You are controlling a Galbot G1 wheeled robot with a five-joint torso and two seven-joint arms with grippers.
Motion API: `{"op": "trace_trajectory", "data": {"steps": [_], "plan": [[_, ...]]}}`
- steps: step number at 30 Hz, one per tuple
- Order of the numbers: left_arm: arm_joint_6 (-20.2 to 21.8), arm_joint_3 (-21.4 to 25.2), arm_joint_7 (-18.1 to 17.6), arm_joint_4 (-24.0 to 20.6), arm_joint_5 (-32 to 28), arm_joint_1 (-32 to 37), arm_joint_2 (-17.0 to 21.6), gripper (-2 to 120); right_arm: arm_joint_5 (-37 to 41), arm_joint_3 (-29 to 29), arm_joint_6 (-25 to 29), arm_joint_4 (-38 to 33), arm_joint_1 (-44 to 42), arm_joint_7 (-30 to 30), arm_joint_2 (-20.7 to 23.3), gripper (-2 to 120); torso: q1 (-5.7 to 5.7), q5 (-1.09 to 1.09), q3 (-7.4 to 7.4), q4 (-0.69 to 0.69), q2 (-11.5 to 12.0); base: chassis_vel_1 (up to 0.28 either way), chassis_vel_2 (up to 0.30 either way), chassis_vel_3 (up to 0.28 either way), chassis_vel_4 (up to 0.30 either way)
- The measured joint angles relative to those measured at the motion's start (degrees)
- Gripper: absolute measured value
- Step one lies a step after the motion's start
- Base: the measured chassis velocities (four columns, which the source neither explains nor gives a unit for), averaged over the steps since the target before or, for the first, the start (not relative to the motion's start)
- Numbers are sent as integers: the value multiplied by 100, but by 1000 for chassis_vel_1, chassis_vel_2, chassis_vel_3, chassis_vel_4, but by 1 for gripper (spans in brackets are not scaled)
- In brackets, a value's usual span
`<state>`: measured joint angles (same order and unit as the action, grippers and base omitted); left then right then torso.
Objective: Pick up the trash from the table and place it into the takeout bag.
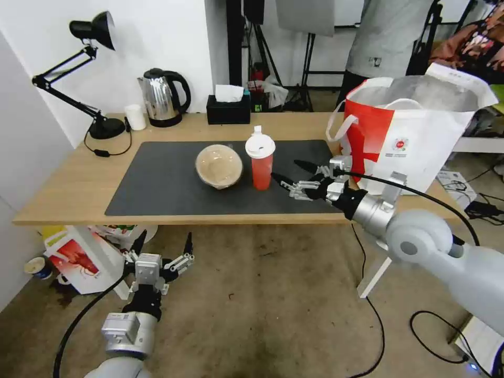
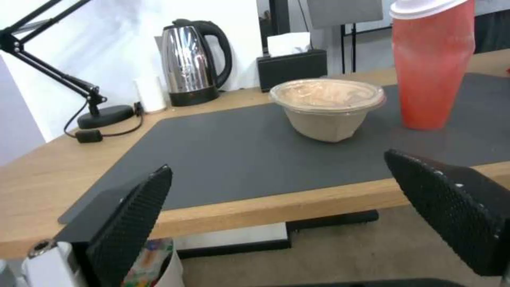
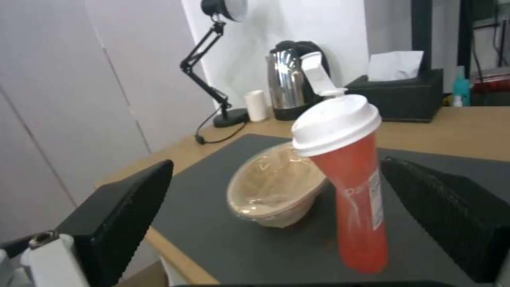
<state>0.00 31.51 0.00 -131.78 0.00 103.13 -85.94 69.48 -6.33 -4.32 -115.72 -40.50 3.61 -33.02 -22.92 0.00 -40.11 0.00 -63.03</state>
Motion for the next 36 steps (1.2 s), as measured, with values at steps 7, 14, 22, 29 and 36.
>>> {"op": "trace_trajectory", "data": {"steps": [7,14,22,29,36], "plan": [[0,0,0,0,0,1,0,100,-71,-239,3,130,258,-86,-167,100,0,-1,0,0,0,0,0,0,0],[0,0,0,0,0,0,0,100,-43,-436,3,231,469,-135,-322,100,0,0,0,0,0,0,0,0,0],[0,0,0,0,0,0,0,100,23,-543,2,229,530,-126,-307,100,0,0,0,-1,0,0,0,0,0],[0,0,0,0,0,0,0,100,59,-594,-4,229,579,-119,-329,100,0,0,0,-1,0,0,0,0,0],[0,0,0,0,0,0,0,100,44,-646,-15,250,581,-119,-335,100,0,0,0,0,0,0,0,0,0]]}}
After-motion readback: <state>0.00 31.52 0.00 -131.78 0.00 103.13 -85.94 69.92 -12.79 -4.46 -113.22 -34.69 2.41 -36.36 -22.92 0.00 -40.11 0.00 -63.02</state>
